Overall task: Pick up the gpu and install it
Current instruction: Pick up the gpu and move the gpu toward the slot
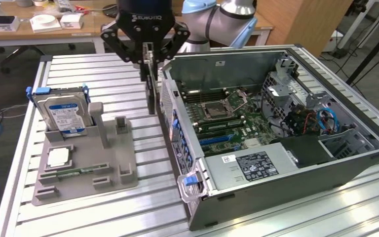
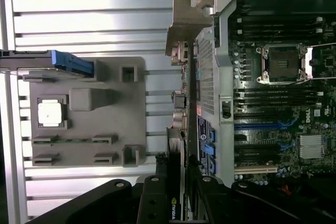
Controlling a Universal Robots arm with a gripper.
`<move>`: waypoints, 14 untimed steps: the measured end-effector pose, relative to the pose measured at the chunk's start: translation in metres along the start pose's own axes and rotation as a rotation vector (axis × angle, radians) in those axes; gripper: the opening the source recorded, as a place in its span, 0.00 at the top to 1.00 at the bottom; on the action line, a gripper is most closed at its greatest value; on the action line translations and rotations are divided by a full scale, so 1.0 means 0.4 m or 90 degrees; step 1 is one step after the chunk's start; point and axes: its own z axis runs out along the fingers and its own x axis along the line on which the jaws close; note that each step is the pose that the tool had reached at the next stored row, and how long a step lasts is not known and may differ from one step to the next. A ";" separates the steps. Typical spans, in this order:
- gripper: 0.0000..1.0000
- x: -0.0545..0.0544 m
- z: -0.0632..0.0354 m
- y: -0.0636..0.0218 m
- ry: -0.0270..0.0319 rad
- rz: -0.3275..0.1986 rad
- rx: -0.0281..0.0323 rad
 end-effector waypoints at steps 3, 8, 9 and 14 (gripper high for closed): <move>0.74 -0.020 0.000 0.001 0.0001 0.000 0.0001; 0.74 -0.055 0.001 0.003 0.0002 0.000 0.0000; 0.74 -0.063 0.001 0.004 0.0003 0.000 0.0000; 0.74 -0.096 0.002 0.005 0.0004 0.000 0.0000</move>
